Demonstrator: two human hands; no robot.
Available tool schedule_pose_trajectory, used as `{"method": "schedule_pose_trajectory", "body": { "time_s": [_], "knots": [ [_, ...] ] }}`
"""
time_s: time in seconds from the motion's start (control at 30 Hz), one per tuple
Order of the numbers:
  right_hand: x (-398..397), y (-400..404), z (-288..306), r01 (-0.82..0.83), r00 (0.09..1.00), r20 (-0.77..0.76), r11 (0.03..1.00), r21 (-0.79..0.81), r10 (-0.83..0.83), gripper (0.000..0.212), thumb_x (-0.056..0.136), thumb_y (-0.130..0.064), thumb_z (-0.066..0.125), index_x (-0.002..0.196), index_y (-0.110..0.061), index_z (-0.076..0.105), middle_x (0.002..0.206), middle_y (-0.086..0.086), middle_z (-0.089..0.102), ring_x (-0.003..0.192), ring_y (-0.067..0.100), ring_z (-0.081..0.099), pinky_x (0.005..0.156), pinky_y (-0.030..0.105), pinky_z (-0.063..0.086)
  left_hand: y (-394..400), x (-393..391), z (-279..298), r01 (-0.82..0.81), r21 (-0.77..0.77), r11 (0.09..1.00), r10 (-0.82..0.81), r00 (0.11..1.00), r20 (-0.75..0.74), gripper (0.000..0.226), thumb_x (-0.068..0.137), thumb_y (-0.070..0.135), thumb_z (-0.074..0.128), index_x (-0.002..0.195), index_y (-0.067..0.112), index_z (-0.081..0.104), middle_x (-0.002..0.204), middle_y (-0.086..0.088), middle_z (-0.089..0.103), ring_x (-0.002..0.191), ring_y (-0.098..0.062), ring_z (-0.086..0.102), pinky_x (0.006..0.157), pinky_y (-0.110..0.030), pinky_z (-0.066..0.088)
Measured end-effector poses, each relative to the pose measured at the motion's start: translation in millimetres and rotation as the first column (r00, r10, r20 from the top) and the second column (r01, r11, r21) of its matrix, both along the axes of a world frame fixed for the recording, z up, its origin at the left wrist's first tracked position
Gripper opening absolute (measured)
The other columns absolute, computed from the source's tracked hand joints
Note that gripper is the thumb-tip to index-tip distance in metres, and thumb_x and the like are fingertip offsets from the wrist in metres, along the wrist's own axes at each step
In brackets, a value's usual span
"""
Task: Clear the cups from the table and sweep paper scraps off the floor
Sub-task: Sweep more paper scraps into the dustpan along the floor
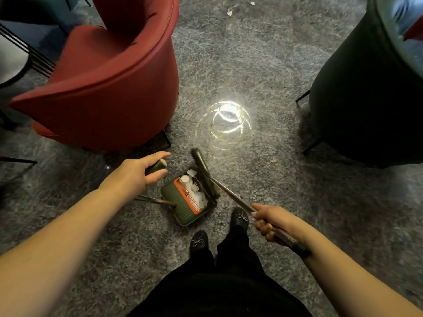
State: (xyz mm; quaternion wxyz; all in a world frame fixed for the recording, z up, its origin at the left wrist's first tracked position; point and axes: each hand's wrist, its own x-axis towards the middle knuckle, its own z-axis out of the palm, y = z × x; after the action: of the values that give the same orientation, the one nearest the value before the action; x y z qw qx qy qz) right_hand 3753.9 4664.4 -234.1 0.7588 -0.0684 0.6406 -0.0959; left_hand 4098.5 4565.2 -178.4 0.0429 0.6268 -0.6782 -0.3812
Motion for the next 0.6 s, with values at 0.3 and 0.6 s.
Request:
{"method": "schedule_pose_trajectory", "body": {
  "time_s": [0.3, 0.6],
  "knots": [
    [-7.4, -11.4, 13.4, 0.093, 0.992, -0.084, 0.994, -0.054, -0.097, 0.054, 0.1, -0.005, 0.035, 0.148, -0.027, 0.027, 0.049, 0.0, 0.037, 0.029, 0.004, 0.031, 0.03, 0.012, 0.027, 6.0, 10.2, -8.0, -0.026, 0.002, 1.0, 0.026, 0.999, -0.022, 0.047, 0.091, 0.044, 0.063, 0.127, 0.067, 0.043, 0.112, 0.023, 0.056, 0.081, 0.005, 0.055, 0.07, -0.022, 0.042],
    [7.2, -32.7, -25.3, -0.065, 0.98, -0.194, 0.996, -0.057, 0.053, 0.041, 0.099, -0.005, 0.034, 0.137, -0.021, 0.039, 0.044, -0.002, 0.04, 0.031, 0.006, 0.034, 0.035, 0.013, 0.028, 5.6, 23.1, -5.2, -0.096, -0.035, 0.995, 0.096, 0.995, 0.02, 0.045, 0.091, 0.039, 0.064, 0.13, 0.057, 0.05, 0.082, 0.023, 0.061, 0.047, 0.006, 0.05, 0.045, -0.01, 0.032]
  ]
}}
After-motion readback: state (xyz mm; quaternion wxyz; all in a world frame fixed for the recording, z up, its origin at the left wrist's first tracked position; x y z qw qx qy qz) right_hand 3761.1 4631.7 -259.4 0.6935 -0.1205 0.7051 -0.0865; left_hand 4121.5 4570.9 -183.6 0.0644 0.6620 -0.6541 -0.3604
